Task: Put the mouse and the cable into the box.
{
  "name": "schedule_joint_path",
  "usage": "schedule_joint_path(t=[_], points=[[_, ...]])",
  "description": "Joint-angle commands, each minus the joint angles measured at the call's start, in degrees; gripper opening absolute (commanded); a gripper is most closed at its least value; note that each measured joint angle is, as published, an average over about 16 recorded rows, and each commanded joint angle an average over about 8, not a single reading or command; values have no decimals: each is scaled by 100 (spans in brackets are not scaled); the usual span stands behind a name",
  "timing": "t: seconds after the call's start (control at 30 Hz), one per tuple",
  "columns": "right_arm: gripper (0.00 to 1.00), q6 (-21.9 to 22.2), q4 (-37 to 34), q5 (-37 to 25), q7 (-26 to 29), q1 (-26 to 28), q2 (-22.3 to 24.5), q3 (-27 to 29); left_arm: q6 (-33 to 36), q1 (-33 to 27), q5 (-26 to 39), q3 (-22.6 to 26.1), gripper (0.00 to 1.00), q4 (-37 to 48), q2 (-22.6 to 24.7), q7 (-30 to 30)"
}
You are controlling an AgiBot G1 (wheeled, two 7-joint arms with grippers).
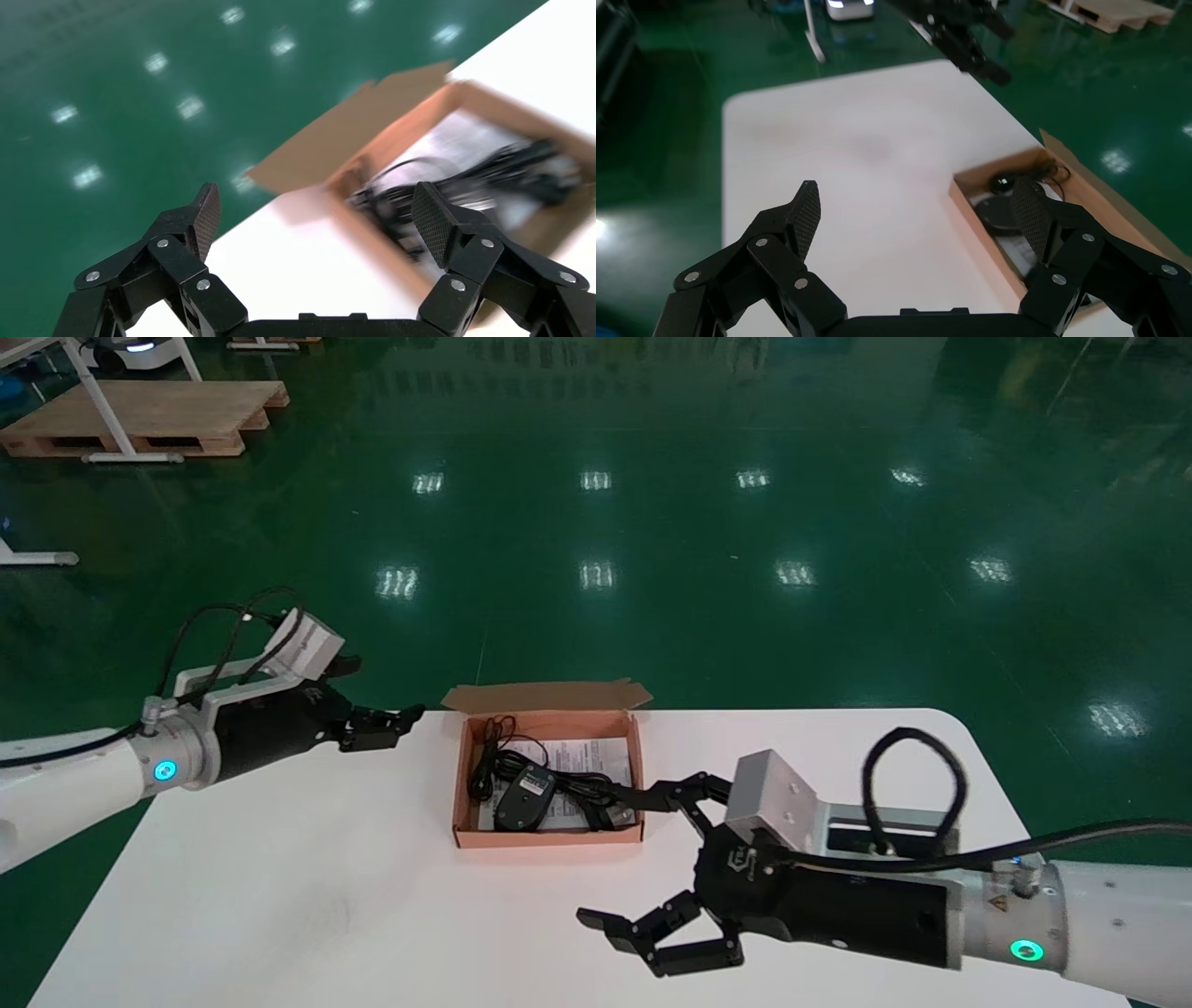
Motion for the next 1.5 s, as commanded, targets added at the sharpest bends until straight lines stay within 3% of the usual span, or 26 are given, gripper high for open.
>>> schedule_joint_path(t=[0.03, 0.6, 1.17, 1.5], points=[[100, -217, 83, 218, 46, -106, 148, 188, 244, 122, -132, -138, 100, -224, -112, -41], [100, -1867, 712, 1874, 396, -911, 1270, 1618, 2265, 1135, -1224, -1279, 100, -2077, -1036, -378], [100, -1940, 735, 1952, 407, -943, 1322, 1673, 4283, 2147, -2315, -2418, 100, -3929, -1960, -714], [100, -1968, 744, 1987, 407, -957, 1339, 1695, 4871, 2436, -2635, -2749, 100, -4464, -2224, -796]])
